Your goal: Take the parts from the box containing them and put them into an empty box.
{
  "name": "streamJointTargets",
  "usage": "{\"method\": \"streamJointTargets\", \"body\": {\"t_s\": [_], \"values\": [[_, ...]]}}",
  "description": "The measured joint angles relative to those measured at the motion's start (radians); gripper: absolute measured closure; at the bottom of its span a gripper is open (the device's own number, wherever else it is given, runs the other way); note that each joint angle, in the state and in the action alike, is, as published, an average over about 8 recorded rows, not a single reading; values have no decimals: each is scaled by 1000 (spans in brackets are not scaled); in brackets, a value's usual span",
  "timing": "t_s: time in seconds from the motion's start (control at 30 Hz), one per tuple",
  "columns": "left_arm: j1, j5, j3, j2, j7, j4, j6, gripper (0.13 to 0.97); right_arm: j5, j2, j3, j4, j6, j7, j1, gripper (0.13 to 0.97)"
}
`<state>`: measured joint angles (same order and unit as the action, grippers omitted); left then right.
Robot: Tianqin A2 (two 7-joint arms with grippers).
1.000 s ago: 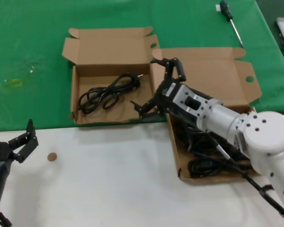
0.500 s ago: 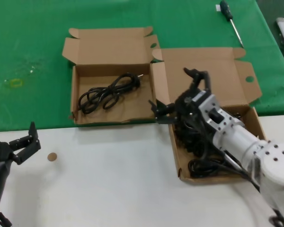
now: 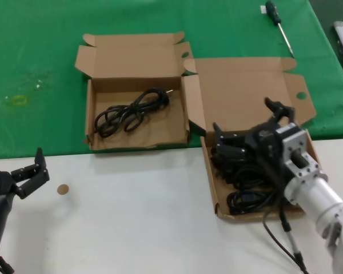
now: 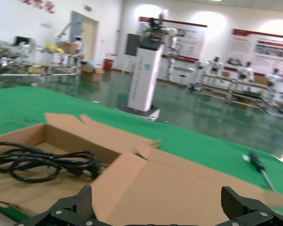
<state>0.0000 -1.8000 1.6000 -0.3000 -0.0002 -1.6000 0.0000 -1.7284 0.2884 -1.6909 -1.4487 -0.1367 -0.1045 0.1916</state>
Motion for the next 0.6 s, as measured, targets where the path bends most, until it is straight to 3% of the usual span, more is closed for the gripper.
{"method": "streamJointTargets", "body": {"t_s": [0.33,0.6], "values": [[0,0,0,0,0,0,0,132,-49,8,62,-104,94,72,-131,129],[0,0,0,0,0,0,0,132,-58,9,74,-123,111,85,-156,129]]}}
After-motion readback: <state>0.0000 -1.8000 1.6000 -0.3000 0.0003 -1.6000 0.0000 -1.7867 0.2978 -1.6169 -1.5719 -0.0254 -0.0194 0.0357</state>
